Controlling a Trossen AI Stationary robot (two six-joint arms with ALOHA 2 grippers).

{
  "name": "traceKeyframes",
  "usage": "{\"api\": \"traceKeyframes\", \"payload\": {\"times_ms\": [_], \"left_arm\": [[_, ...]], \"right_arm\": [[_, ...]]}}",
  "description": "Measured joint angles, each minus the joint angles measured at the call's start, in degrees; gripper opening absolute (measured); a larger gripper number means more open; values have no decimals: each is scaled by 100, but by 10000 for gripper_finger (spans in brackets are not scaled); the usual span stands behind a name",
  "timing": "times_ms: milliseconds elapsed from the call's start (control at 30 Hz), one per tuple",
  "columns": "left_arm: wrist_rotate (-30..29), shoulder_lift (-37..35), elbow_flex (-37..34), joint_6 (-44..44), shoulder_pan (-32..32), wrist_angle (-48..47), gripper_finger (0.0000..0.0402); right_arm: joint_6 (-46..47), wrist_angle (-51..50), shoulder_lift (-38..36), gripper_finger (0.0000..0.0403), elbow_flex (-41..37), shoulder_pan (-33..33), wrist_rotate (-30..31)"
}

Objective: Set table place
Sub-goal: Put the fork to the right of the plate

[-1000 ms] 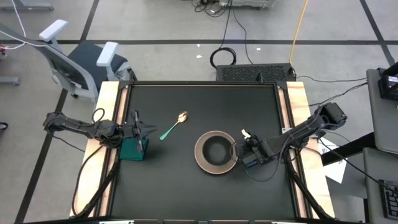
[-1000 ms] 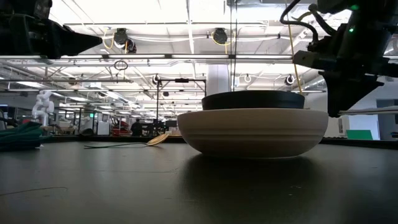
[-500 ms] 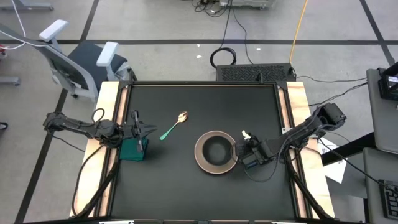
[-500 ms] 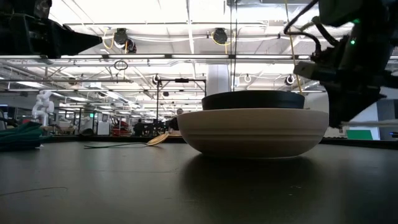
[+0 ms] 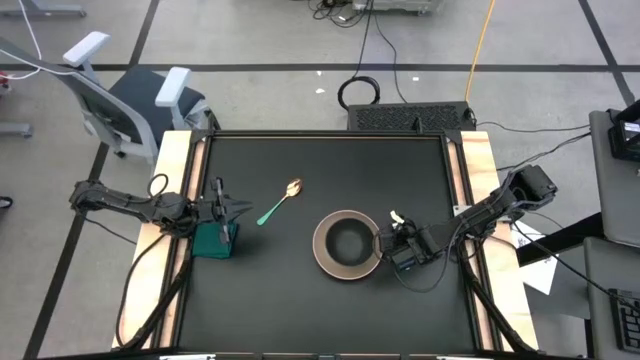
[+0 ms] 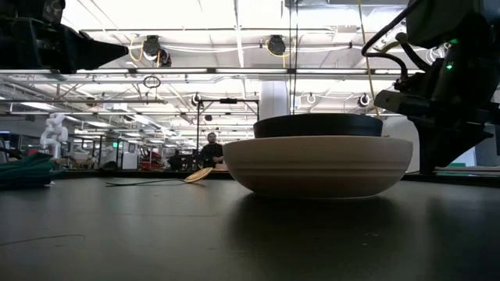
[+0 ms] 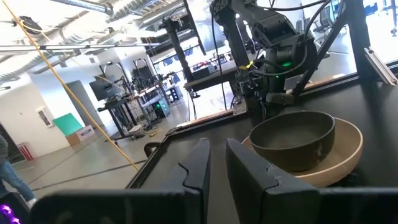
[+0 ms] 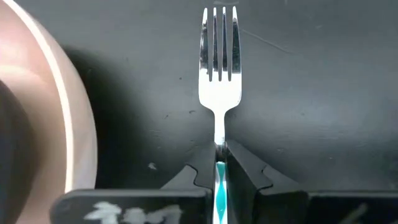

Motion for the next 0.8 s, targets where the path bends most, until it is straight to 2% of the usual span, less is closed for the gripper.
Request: {"api": "traceKeyframes", "payload": {"times_ms": [200,633,800], "left_arm": [[1,0,0,-16,0,-7,58],[-1,2,0,-28,0,-125,58],[-1,0,0,-19,0,-125,58]], "right_arm": [[47,17,2,13,-3,4,2],[191,1105,2,13,-559,37,53],[419,1118,2,13,-576,44,462]]}}
